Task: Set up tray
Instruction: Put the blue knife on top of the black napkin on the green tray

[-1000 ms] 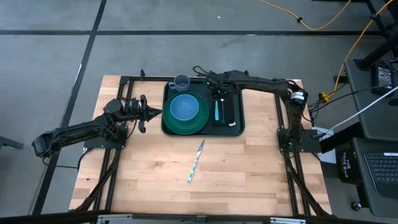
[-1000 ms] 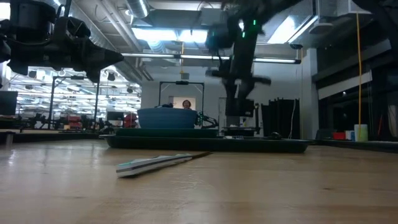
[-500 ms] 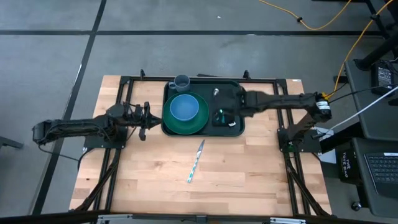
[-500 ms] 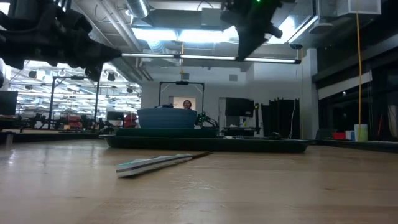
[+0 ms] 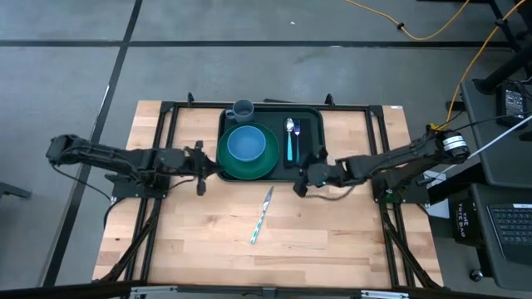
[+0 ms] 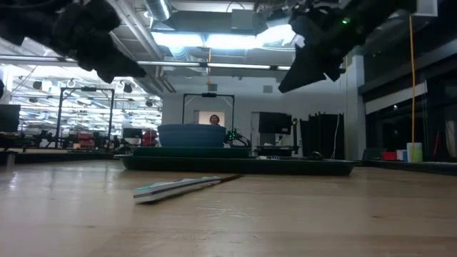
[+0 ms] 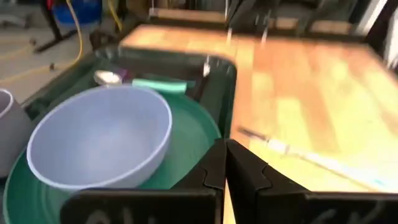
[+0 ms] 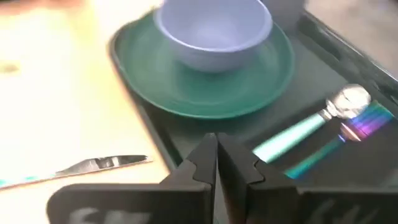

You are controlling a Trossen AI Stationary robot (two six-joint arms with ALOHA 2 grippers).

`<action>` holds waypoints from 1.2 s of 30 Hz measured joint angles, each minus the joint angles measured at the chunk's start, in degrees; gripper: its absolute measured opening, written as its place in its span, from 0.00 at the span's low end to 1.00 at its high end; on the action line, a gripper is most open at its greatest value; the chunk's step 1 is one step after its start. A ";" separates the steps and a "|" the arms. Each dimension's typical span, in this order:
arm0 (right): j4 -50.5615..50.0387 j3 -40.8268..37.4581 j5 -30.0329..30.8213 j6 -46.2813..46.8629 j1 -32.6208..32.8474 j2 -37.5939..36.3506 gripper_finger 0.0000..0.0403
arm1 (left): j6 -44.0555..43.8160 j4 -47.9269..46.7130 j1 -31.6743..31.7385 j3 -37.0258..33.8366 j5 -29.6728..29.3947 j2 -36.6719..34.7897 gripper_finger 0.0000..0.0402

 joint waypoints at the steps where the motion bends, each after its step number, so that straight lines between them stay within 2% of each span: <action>1: 3.01 -1.52 0.02 -1.41 0.39 -0.27 0.05 | 0.33 -1.59 -0.50 1.70 -0.32 2.07 0.01; 5: 14.17 -7.03 0.45 -5.42 0.92 -0.53 0.06 | 2.98 -4.67 -1.77 8.23 -0.28 10.59 0.01; 9: 21.65 -11.32 0.48 -7.18 0.92 -0.56 0.06 | 0.37 -8.42 -1.79 14.43 -0.71 18.64 0.01; 18: 35.55 -21.21 1.82 -9.85 0.92 -0.53 0.06 | -12.11 -32.06 -1.12 30.46 0.37 35.44 0.01; 27: 36.97 -22.72 3.49 -11.03 0.04 -0.51 0.06 | -28.27 -35.08 -3.35 40.26 8.33 46.88 0.01; 31: 37.15 -22.72 3.51 -13.15 -0.76 -0.51 0.06 | -33.12 -39.30 -6.75 44.69 7.75 49.91 0.01; 36: 36.89 -22.75 3.50 -13.28 -1.59 -0.51 0.06 | -38.73 -41.99 -11.38 49.85 3.67 53.03 0.01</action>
